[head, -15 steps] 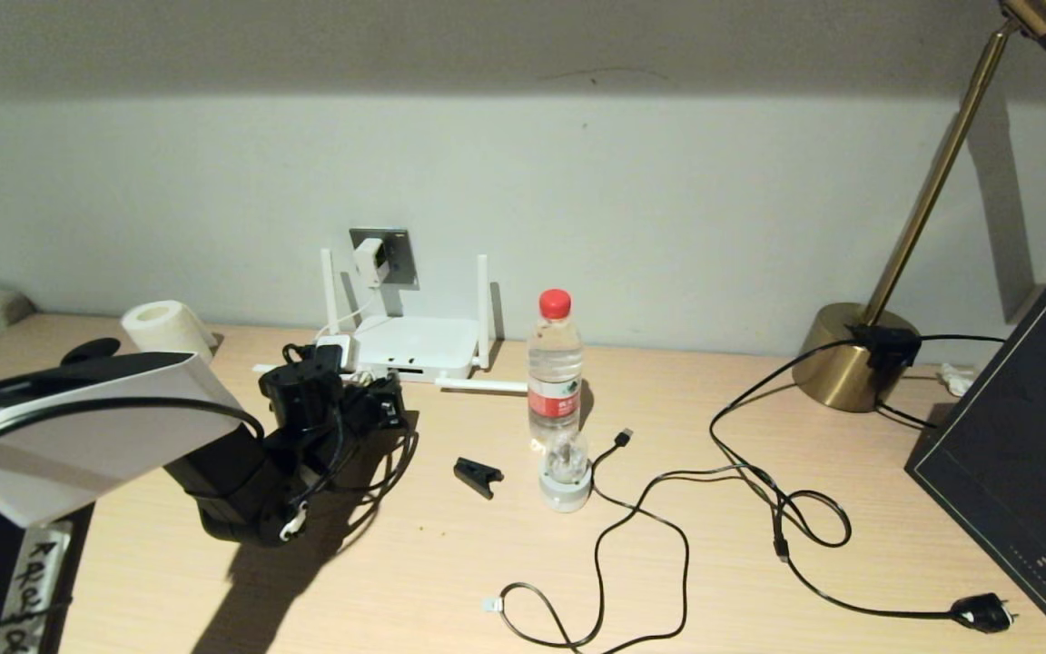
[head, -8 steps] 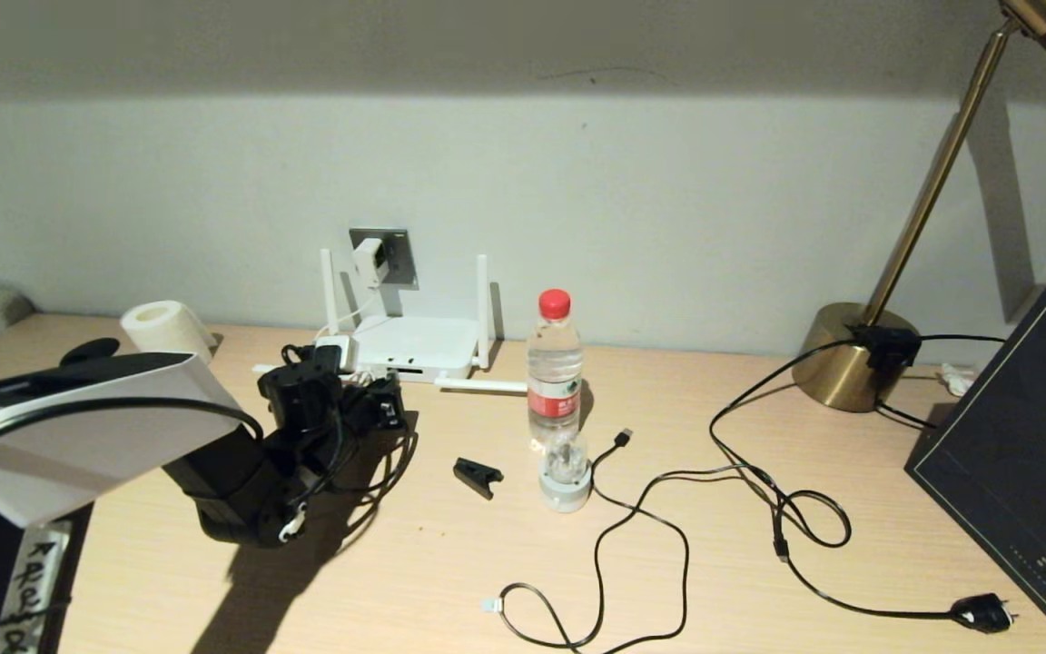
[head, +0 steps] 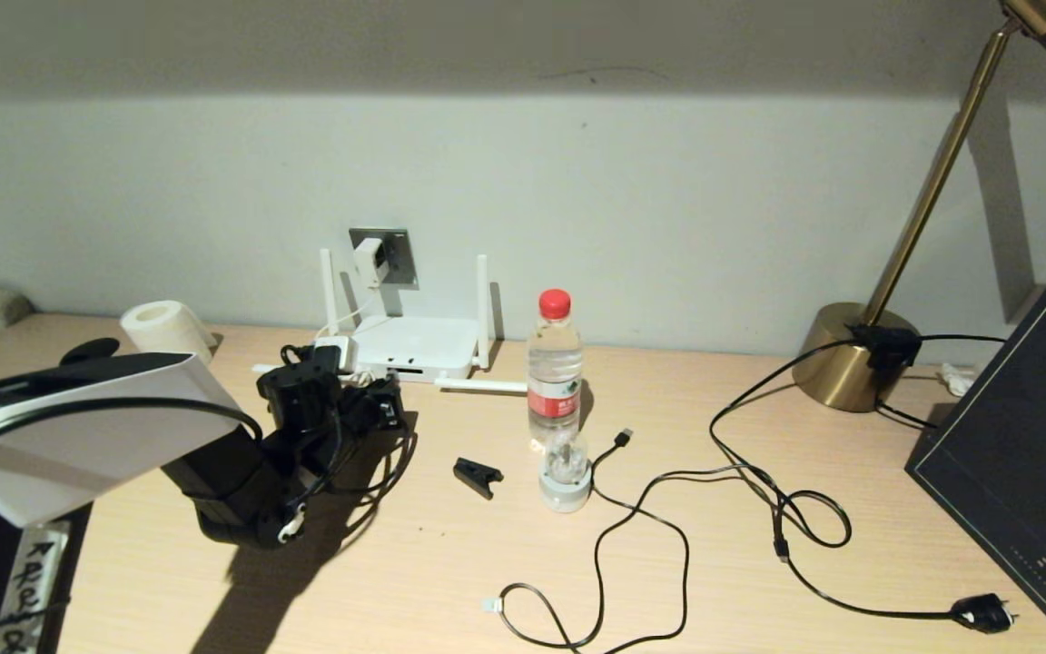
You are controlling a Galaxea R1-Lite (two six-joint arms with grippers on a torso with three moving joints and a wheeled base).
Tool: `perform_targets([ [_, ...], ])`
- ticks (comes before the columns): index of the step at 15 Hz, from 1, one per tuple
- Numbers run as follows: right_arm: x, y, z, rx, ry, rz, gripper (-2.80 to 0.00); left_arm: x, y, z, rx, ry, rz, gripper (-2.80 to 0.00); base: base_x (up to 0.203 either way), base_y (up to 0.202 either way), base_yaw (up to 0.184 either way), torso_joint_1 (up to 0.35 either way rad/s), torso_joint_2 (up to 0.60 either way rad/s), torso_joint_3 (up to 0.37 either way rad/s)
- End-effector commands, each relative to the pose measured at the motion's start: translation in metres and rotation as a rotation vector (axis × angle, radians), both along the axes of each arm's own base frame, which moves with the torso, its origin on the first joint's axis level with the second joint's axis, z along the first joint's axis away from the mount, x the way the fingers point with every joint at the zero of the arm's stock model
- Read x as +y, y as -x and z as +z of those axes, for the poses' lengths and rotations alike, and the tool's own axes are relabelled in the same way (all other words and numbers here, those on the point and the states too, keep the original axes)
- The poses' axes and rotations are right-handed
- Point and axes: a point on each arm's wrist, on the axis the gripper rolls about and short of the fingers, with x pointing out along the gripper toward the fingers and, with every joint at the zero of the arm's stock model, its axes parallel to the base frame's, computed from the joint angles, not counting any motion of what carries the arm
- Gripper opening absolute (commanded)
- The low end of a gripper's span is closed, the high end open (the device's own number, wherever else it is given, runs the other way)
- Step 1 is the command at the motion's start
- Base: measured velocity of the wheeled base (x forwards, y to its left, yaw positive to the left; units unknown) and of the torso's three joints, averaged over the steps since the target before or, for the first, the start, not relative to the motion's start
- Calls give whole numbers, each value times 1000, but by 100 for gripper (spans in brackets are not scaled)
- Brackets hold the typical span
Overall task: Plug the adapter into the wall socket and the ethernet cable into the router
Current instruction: Plug cable into router interface
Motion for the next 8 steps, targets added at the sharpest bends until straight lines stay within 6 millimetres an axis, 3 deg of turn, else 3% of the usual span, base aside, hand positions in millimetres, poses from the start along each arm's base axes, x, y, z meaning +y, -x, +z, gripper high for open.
perform_targets([
  [1,0,-2,-8,30,1,1,0,-1,-3,5,-25,7,1,-280,0,0,0,0,0,0],
  [2,0,-2,-8,30,1,1,0,-2,-9,13,-61,14,1,-280,0,0,0,0,0,0],
  [5,0,-2,-8,30,1,1,0,1,3,1,1,1,1,-280,0,0,0,0,0,0],
  [8,0,-2,-8,30,1,1,0,1,3,3,-5,1,1,-280,0,0,0,0,0,0],
])
